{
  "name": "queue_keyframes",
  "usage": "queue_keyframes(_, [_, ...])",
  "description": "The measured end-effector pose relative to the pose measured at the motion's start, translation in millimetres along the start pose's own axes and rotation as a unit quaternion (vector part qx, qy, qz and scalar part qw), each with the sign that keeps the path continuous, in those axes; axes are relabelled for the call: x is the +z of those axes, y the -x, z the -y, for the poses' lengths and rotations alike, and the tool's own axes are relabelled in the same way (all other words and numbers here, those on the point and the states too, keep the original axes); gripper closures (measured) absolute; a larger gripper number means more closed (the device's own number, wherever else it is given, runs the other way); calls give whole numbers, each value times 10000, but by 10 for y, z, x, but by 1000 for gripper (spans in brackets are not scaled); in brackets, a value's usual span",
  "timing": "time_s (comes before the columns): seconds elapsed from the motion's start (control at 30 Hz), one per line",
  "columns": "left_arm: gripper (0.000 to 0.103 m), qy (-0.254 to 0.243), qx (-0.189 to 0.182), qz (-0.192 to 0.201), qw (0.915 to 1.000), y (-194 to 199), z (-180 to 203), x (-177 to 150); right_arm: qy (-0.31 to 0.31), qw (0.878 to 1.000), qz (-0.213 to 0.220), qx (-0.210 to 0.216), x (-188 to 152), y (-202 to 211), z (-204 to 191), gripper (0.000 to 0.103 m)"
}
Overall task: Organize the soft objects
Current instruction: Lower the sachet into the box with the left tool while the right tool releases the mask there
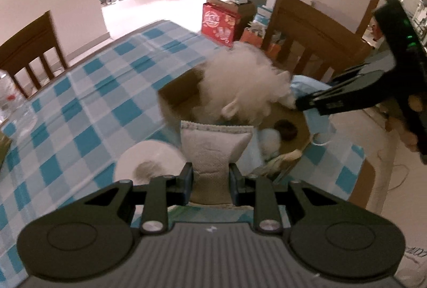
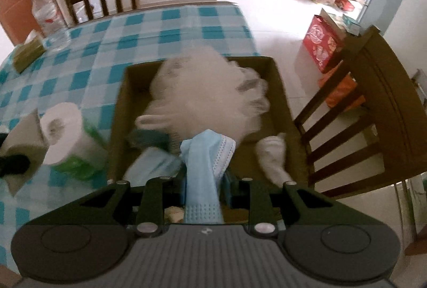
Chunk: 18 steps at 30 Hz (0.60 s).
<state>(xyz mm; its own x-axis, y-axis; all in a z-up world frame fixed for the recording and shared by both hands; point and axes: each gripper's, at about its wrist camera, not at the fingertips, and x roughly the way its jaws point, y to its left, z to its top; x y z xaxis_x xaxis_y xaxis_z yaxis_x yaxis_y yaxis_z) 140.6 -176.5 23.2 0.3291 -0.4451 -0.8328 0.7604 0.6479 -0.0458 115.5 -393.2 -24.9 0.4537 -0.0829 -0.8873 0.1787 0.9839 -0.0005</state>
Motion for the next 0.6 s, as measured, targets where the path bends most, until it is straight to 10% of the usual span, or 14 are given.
queue_keyframes(0.2, [77,-111,-87,28,9999,-214,303,204,-176,9995,243,-30,5,-129,284,28])
queue_keyframes(0.6, [76,-57,-57,-31,10000,-704,547,421,-537,9958,629,-393,-89,-125,558,17])
